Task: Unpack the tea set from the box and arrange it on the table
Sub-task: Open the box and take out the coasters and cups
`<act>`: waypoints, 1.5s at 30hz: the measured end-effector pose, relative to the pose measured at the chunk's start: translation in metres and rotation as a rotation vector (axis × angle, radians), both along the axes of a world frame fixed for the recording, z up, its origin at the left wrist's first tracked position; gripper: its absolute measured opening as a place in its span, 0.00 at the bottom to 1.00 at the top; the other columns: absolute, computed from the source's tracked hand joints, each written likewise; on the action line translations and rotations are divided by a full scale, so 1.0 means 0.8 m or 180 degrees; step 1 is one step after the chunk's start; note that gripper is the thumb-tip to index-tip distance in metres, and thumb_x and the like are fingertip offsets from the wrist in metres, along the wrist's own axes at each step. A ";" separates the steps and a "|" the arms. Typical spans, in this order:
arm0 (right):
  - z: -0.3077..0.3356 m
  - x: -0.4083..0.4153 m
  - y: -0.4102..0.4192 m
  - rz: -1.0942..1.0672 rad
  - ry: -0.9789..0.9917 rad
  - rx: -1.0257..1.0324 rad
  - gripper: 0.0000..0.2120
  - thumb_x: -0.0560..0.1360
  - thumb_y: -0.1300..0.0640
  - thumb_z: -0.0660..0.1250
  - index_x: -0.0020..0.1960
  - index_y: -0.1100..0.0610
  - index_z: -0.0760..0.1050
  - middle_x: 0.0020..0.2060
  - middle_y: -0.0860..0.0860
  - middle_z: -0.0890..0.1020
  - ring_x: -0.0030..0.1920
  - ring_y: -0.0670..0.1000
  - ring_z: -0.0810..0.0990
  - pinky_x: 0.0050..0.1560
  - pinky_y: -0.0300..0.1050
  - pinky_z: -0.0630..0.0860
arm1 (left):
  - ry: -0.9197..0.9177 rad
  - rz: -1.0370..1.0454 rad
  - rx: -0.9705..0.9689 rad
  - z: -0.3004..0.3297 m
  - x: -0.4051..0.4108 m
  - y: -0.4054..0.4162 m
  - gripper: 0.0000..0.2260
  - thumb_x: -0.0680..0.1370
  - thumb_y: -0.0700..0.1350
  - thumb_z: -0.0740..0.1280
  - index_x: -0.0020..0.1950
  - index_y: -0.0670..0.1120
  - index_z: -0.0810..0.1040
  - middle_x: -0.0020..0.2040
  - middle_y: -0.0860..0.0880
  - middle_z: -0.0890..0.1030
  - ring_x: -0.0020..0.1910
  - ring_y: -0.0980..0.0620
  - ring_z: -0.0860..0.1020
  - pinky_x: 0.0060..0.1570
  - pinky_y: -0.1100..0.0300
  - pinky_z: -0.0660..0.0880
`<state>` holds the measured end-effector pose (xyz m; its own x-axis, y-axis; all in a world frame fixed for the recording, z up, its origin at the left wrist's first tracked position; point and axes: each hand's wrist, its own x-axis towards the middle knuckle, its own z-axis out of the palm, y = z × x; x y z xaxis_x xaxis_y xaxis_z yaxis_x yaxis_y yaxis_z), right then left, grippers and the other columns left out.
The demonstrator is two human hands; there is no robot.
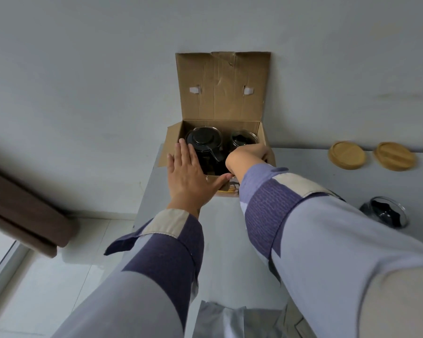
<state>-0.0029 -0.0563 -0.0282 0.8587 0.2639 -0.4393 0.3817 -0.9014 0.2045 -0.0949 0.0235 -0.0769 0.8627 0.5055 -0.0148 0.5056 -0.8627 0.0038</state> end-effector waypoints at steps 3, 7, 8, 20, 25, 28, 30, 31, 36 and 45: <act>-0.002 -0.003 0.004 -0.0339 -0.0051 -0.0002 0.11 0.78 0.56 0.60 0.40 0.62 0.70 0.36 0.56 0.72 0.34 0.55 0.71 0.45 0.45 0.71 | 0.0027 0.0009 -0.0012 0.001 0.000 0.000 0.54 0.64 0.78 0.41 0.77 0.40 0.38 0.78 0.41 0.37 0.77 0.45 0.37 0.76 0.47 0.41; -0.010 0.009 0.004 -0.0295 0.0092 0.0055 0.11 0.78 0.56 0.61 0.56 0.62 0.71 0.46 0.59 0.76 0.47 0.59 0.76 0.53 0.49 0.74 | 0.0030 0.0041 0.0007 0.003 0.002 -0.002 0.54 0.66 0.78 0.44 0.77 0.40 0.38 0.78 0.42 0.38 0.77 0.45 0.37 0.76 0.48 0.41; -0.008 0.011 0.001 -0.0231 0.0129 0.0036 0.13 0.77 0.53 0.62 0.56 0.61 0.70 0.47 0.59 0.76 0.50 0.59 0.77 0.55 0.50 0.74 | 0.0009 0.0049 0.0006 0.003 0.001 -0.003 0.53 0.67 0.78 0.45 0.78 0.40 0.39 0.78 0.42 0.39 0.77 0.45 0.38 0.76 0.48 0.40; 0.039 0.021 -0.030 -0.0050 -0.0060 0.0849 0.33 0.65 0.38 0.72 0.60 0.59 0.73 0.50 0.57 0.78 0.52 0.59 0.79 0.52 0.49 0.77 | 0.0053 0.0078 0.0031 0.004 0.001 -0.004 0.54 0.67 0.78 0.45 0.78 0.40 0.39 0.78 0.41 0.40 0.77 0.44 0.38 0.76 0.47 0.40; 0.049 0.022 -0.063 -0.0369 -0.0091 0.1780 0.40 0.66 0.36 0.70 0.69 0.60 0.67 0.66 0.58 0.71 0.62 0.59 0.74 0.53 0.48 0.74 | 0.0106 0.0119 0.0015 0.008 0.002 -0.006 0.54 0.66 0.78 0.45 0.78 0.40 0.40 0.79 0.42 0.40 0.77 0.45 0.38 0.76 0.47 0.41; 0.045 0.015 -0.081 -0.0688 -0.0192 0.2579 0.43 0.65 0.38 0.72 0.71 0.59 0.63 0.69 0.58 0.63 0.64 0.59 0.72 0.56 0.49 0.73 | 0.0154 0.0164 0.0016 0.010 0.003 -0.008 0.54 0.66 0.79 0.45 0.78 0.40 0.40 0.79 0.42 0.41 0.77 0.45 0.38 0.76 0.46 0.41; 0.037 0.009 -0.091 -0.0816 -0.0331 0.3062 0.40 0.64 0.40 0.73 0.68 0.58 0.65 0.64 0.55 0.63 0.60 0.57 0.74 0.55 0.48 0.74 | 0.0160 0.0182 0.0024 0.011 0.004 -0.009 0.54 0.66 0.79 0.44 0.78 0.40 0.40 0.79 0.42 0.41 0.77 0.45 0.38 0.76 0.46 0.42; 0.031 0.006 -0.097 -0.0904 -0.0372 0.3282 0.39 0.64 0.41 0.74 0.67 0.58 0.65 0.63 0.54 0.63 0.59 0.56 0.75 0.55 0.47 0.74 | 0.0146 0.0185 0.0022 0.010 0.004 -0.009 0.54 0.66 0.79 0.44 0.78 0.40 0.40 0.79 0.42 0.41 0.77 0.45 0.38 0.76 0.46 0.42; 0.005 -0.004 -0.118 -0.1185 -0.0524 0.3860 0.35 0.64 0.43 0.75 0.65 0.57 0.67 0.60 0.52 0.65 0.58 0.52 0.74 0.58 0.42 0.73 | 0.0047 0.0168 -0.0011 0.007 0.004 -0.008 0.54 0.66 0.79 0.45 0.78 0.40 0.41 0.79 0.42 0.42 0.78 0.45 0.39 0.75 0.47 0.42; -0.008 -0.026 -0.170 -0.1096 -0.0589 0.4065 0.34 0.64 0.45 0.76 0.64 0.56 0.68 0.60 0.53 0.67 0.60 0.51 0.73 0.58 0.39 0.70 | -0.0561 -0.0044 0.0057 0.006 -0.012 -0.039 0.35 0.79 0.64 0.53 0.79 0.44 0.52 0.79 0.47 0.49 0.78 0.48 0.42 0.76 0.47 0.40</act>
<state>-0.0238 -0.1927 -0.0344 0.9839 0.1592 0.0813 0.1559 -0.5423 -0.8256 -0.1044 -0.0074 -0.0718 0.8580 0.4924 0.1460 0.4866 -0.8703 0.0760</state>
